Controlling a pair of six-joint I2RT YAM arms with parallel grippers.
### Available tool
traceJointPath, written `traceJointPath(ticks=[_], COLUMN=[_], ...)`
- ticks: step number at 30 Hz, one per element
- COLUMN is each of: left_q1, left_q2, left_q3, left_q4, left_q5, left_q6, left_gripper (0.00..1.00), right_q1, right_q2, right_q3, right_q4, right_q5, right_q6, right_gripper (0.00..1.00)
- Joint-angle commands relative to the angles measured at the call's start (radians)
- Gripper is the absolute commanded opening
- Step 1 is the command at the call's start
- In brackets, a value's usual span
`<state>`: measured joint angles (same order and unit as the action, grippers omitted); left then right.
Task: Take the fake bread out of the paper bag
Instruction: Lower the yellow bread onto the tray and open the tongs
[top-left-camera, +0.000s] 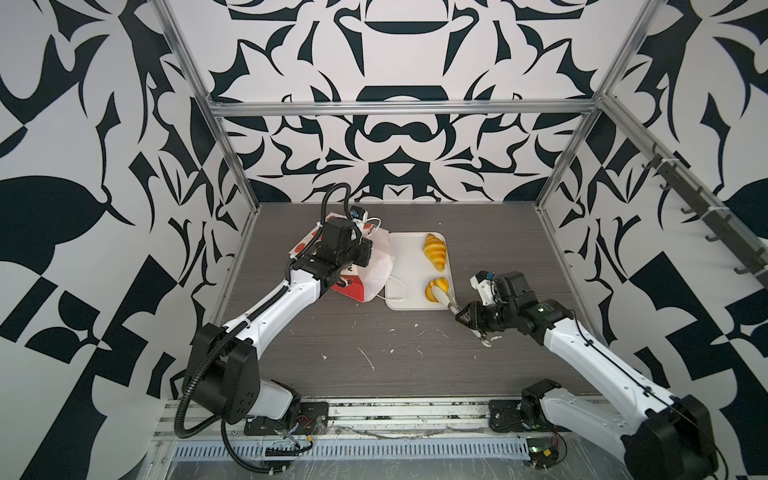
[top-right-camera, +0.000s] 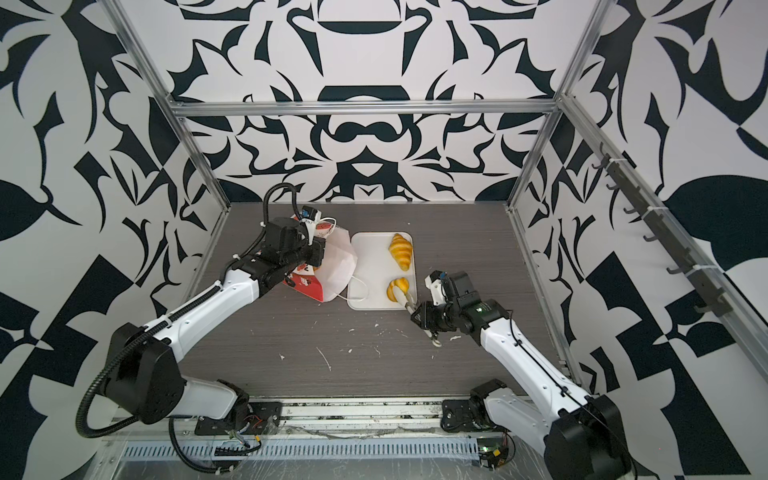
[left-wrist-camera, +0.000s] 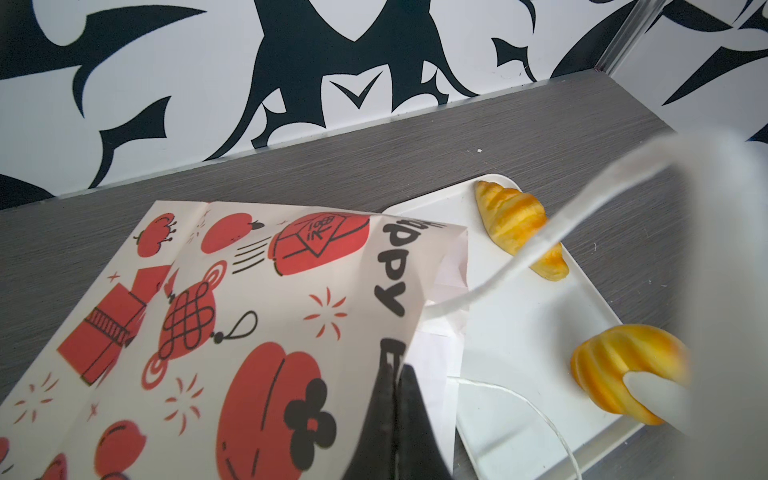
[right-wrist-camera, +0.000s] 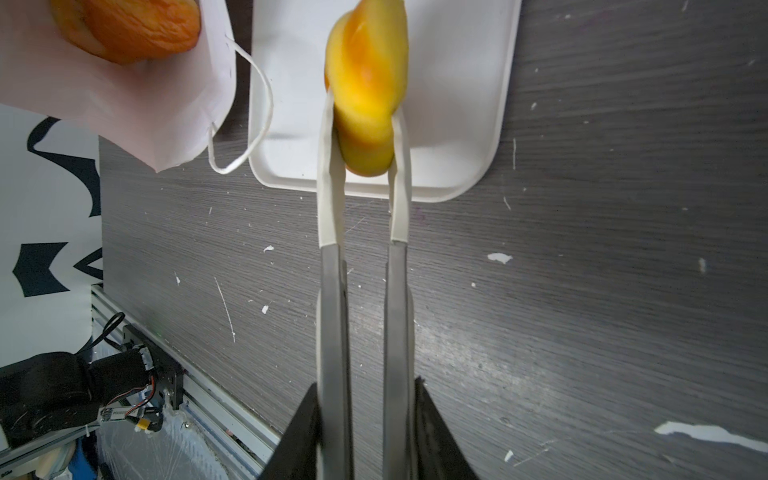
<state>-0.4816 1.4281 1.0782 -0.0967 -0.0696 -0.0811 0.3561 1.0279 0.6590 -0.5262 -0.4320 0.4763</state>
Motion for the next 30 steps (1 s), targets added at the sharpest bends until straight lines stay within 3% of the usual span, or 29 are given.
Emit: traceJointPath(ticks=[1,30], left_q1=[0.004,0.005], left_q2=[0.005,0.026], left_q3=[-0.013,-0.010], left_q4=[0.035,0.049], left_q5=[0.021,0.034], left_q6=[-0.017,-0.018], left_gripper=[0.00,0.00], right_q1=[-0.014,-0.078], right_q2=[0.011,0.057], right_q3=[-0.001,0.057], right_q4=[0.060,-0.034], right_q5=[-0.017,0.032], right_q6=[-0.001,-0.051], right_gripper=[0.34,0.45])
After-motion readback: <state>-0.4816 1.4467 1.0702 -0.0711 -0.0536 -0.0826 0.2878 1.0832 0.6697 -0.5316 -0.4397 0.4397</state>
